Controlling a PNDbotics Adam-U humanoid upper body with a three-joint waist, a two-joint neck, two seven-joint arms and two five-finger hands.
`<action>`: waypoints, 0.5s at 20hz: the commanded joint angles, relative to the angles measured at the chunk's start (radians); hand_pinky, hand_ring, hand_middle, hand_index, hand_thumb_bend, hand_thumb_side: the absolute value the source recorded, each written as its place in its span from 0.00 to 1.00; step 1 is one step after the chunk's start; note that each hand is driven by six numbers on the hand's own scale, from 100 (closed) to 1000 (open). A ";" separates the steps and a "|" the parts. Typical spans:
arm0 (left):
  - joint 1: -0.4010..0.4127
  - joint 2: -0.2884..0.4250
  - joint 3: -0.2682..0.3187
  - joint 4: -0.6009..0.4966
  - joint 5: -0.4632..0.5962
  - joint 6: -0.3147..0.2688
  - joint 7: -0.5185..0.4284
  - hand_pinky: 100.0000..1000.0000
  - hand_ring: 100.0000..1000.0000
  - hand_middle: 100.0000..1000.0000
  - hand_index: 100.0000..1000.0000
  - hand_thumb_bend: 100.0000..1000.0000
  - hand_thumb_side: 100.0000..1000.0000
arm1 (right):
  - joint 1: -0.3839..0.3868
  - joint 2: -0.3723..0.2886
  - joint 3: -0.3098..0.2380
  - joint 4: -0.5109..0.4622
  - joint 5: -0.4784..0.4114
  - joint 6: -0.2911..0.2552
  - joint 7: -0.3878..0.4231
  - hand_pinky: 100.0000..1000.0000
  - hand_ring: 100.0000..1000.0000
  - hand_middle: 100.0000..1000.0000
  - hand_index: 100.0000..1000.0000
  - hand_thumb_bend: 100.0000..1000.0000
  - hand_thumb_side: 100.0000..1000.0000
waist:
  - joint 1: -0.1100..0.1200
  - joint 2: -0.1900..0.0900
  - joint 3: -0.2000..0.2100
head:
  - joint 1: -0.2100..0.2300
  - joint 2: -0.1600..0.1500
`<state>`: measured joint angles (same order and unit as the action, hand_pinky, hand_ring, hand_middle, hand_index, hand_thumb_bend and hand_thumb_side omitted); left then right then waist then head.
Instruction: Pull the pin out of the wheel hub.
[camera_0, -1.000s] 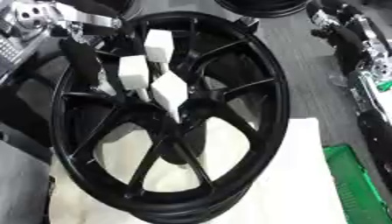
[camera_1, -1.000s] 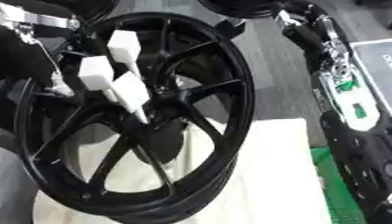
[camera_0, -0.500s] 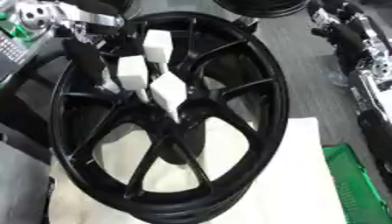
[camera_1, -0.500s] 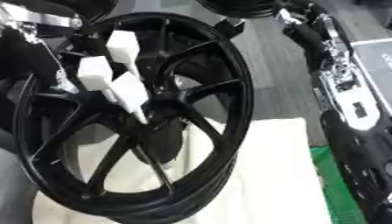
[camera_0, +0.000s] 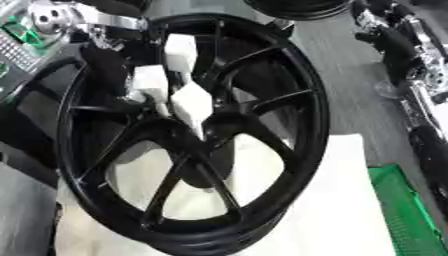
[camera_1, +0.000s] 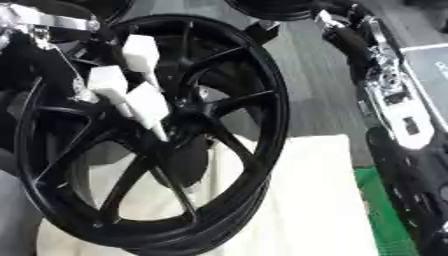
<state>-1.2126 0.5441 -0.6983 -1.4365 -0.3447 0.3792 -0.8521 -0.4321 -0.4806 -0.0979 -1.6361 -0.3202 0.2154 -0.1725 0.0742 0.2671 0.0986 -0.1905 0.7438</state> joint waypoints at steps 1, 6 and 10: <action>-0.022 0.012 0.016 -0.008 -0.021 0.027 -0.022 0.74 0.64 0.50 0.44 0.32 0.00 | -0.018 -0.017 -0.003 -0.010 0.002 -0.001 0.001 0.81 0.84 0.80 0.83 0.26 0.28 | -0.004 -0.019 -0.001 | 0.002 -0.011; -0.022 0.017 0.026 -0.017 -0.046 0.020 -0.012 0.73 0.63 0.48 0.37 0.33 0.00 | -0.017 -0.018 -0.003 -0.010 0.002 -0.001 0.001 0.81 0.84 0.80 0.83 0.25 0.29 | -0.004 -0.019 0.000 | 0.003 -0.009; -0.022 0.040 0.052 -0.054 -0.061 0.011 0.001 0.73 0.62 0.47 0.35 0.40 0.00 | -0.015 -0.018 -0.004 -0.011 0.001 -0.002 -0.001 0.81 0.84 0.80 0.83 0.25 0.29 | -0.003 -0.021 0.002 | 0.004 -0.006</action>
<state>-1.2126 0.5502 -0.6754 -1.4696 -0.3961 0.3776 -0.8449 -0.4326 -0.4804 -0.0978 -1.6361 -0.3202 0.2154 -0.1722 0.0742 0.2671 0.0993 -0.1870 0.7439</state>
